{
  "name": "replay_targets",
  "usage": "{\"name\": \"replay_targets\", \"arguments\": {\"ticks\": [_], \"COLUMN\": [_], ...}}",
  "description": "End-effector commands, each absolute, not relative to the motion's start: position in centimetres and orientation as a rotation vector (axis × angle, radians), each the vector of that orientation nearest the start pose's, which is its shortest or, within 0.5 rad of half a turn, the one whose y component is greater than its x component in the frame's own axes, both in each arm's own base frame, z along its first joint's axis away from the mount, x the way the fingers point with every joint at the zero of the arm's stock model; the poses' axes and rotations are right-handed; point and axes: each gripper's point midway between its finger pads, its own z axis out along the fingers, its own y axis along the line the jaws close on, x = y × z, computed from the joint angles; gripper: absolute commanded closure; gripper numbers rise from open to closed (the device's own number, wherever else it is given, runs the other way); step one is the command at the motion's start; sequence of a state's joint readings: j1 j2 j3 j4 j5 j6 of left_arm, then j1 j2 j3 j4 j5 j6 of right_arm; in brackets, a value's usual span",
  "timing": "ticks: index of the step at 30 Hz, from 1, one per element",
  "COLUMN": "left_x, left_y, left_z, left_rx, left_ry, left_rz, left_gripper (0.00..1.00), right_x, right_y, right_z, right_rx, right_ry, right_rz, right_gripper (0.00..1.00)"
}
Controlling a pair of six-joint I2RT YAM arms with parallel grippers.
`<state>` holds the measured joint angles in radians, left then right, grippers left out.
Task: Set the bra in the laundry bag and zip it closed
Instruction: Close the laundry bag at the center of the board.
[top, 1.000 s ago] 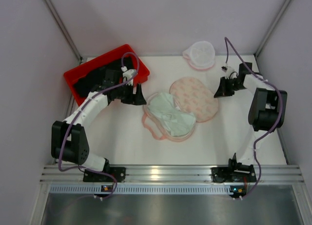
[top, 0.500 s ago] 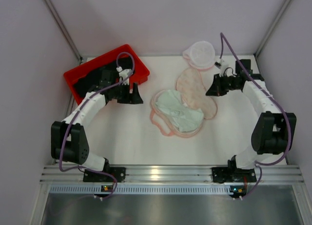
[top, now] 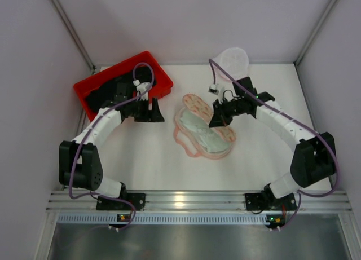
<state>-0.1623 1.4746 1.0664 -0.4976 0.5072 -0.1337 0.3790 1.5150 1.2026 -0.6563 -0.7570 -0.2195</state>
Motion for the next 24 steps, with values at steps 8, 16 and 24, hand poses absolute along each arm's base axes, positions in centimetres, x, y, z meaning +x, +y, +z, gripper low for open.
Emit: {"name": "replay_targets", "arguments": {"ticks": [8,16,24], "left_x": [31.8,29.8,30.7], "left_y": [-14.7,-15.7,-18.1], "left_z": [11.4,8.2,7.5], "left_rx": [0.075,0.023,0.054], "left_ry": [2.543,2.649,2.621], "left_rz": [-0.870,-1.002,-1.095], "left_gripper": [0.24,0.27,0.54], "right_x": [22.6,21.0,32.2], "right_y": [31.5,34.1,22.7], "right_z": [11.5,15.4,17.8], "right_rx": [-1.247,-1.283,-0.689], "right_ry": [2.224,2.123,2.184], "right_rz": [1.154,1.272,1.064], "right_gripper": [1.00,0.41,0.52]}}
